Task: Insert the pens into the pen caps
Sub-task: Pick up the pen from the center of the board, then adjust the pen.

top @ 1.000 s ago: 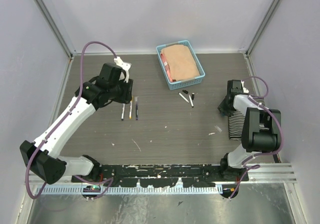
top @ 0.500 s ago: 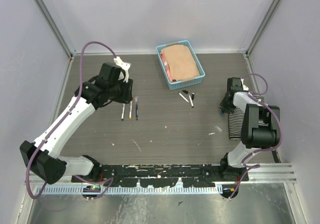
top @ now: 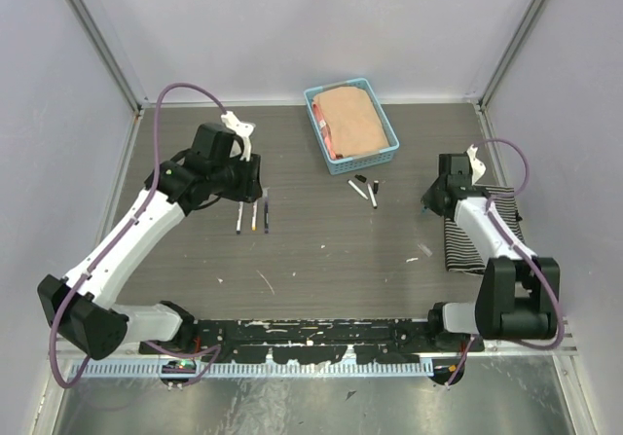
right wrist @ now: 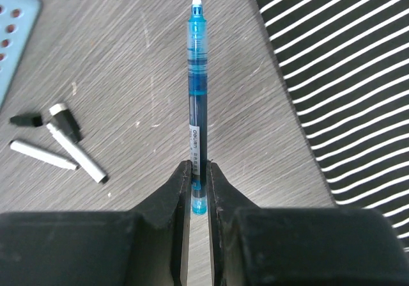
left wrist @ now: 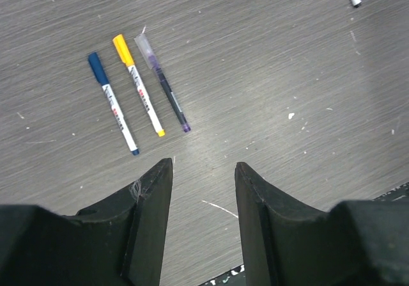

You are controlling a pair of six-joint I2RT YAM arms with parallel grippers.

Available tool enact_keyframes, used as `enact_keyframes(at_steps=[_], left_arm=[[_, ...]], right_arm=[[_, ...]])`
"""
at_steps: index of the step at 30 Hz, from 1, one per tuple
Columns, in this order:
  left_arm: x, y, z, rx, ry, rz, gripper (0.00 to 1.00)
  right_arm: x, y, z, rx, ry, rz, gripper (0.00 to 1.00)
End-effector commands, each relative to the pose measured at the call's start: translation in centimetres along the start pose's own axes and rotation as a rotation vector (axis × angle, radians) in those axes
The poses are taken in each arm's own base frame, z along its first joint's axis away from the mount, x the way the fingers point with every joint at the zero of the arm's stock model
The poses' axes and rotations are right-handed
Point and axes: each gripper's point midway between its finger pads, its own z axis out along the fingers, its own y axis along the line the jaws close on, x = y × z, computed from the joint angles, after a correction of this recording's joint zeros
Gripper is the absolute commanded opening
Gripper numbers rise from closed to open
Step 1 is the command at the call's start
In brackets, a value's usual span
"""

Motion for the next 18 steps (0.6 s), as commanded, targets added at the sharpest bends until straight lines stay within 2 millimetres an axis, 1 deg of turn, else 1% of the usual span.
enact_keyframes(at_steps=[1, 6, 9, 13, 16, 18], left_arm=[[-1.3, -1.6, -1.5, 0.092, -0.093, -0.054, 0.51], [-2.4, -3.6, -2.6, 0.199, -0.174, -0.152, 0.51], [-3.0, -5.0, -2.9, 0.287, -0.221, -0.2, 0.51], [-4.0, -7.3, -3.9, 0.443, -0.315, -0.239, 0.52], [-4.8, -8.1, -4.5, 0.51, -0.38, -0.273, 0.54], [-4.9, -8.4, -4.2, 0.521, -0.376, -0.293, 0.54]], right_arm=[[-0.3, 2.1, -2.8, -0.127, -0.062, 0.01, 0.1], [1.6, 6.1, -7.5, -0.325, -0.085, -0.063, 0.1], [2.9, 8.1, -10.5, -0.439, -0.094, -0.062, 0.1], [4.8, 10.6, -14.2, -0.603, -0.086, -0.037, 0.1], [6.3, 12.4, -16.8, -0.716, -0.064, -0.037, 0.11], [7.2, 13.4, -18.3, -0.77, -0.052, -0.04, 0.11]])
